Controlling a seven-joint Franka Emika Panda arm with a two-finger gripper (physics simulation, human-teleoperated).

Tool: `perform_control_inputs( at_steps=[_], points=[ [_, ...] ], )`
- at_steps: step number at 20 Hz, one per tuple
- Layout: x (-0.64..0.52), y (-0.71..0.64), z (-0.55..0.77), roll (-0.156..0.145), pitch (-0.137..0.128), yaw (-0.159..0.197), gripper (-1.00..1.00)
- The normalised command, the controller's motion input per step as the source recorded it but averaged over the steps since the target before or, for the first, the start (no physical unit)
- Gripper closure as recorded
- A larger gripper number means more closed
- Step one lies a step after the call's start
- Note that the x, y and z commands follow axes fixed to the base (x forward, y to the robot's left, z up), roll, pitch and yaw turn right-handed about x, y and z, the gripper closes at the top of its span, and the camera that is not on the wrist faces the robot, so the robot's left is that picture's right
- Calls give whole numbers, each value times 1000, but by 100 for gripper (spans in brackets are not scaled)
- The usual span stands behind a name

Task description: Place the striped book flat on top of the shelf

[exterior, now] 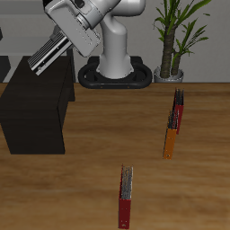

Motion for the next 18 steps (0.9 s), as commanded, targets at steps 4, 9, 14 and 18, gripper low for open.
perform_control_inputs(
  at_steps=[4, 9, 14, 18],
  points=[
    [88, -249, -257, -47, 34, 6, 100],
    [39, -160, -187, -37, 32, -2, 100],
    [102, -139, -308, -27, 49, 1, 100],
    [139, -120, -354, -31, 62, 18, 100]
  ],
)
